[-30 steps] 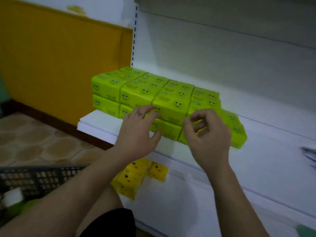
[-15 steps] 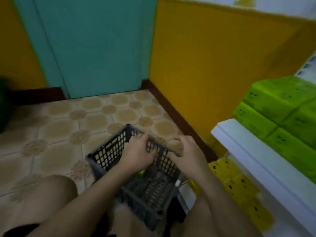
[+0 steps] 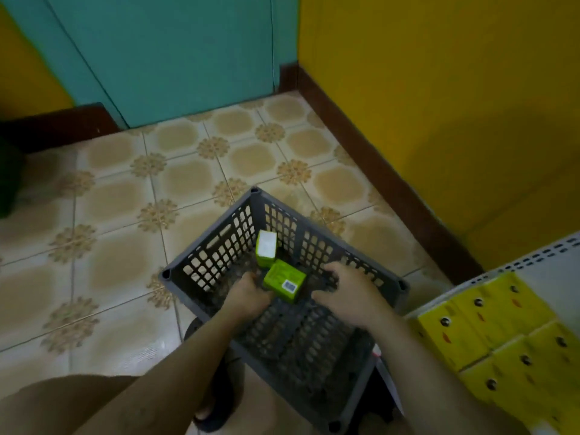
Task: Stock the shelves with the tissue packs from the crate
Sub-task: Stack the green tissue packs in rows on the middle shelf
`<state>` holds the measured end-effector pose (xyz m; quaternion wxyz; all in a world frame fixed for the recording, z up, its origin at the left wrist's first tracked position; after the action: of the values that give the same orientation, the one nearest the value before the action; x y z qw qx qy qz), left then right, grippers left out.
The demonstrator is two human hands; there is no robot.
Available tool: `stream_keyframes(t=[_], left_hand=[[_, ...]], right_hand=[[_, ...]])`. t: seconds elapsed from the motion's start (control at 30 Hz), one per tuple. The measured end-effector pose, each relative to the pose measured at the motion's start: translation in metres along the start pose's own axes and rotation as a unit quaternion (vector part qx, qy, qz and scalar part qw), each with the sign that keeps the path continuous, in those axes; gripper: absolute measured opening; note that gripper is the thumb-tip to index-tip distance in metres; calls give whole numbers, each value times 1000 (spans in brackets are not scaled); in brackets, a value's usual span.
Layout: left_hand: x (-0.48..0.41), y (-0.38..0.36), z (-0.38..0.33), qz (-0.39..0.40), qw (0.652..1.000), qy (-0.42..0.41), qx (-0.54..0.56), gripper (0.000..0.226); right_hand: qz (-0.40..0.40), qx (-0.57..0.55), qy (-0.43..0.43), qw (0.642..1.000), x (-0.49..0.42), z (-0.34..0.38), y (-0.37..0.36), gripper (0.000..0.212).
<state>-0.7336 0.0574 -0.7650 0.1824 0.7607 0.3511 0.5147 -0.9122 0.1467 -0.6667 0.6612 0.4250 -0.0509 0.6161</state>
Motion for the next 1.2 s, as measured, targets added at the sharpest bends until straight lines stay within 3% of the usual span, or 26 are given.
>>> stream_keyframes(t=[0.3, 0.4, 0.67, 0.77, 0.97, 1.03, 1.2], left_hand=[[-164, -72, 13, -26, 983, 159, 91, 62], [-202, -95, 21, -38, 977, 171, 123, 67], [-224, -119, 44, -99, 979, 156, 88, 20], [-215, -116, 42, -101, 982, 146, 62, 25], [-156, -79, 9, -82, 995, 63, 9, 18], [-130, -48, -2, -119, 993, 6, -15, 8], [-47, 41, -33, -240, 946, -206, -71, 20]], right_hand=[[-14, -16, -27, 999, -73, -3, 4, 48], [-10, -6, -26, 1000, -80, 0, 7, 46], [21, 17, -50, 998, -74, -7, 14, 56], [18, 8, -48, 999, -67, -8, 14, 58], [0, -33, -52, 998, -54, -12, 19, 57], [-5, -53, -64, 997, -47, -11, 20, 57], [-38, -205, -111, 972, -10, -15, 15, 55]])
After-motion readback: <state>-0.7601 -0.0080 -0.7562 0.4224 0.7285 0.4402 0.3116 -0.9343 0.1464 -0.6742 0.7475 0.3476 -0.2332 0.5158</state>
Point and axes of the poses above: each hand's wrist, its own x-axis away from the middle knuckle, its own y-axis out of the back of the hand, z = x × y, the point moved 3 cm from there along -x, towards the middle knuckle, and after that the axes turned 11 degrees about -x, right-handed, at the moved point
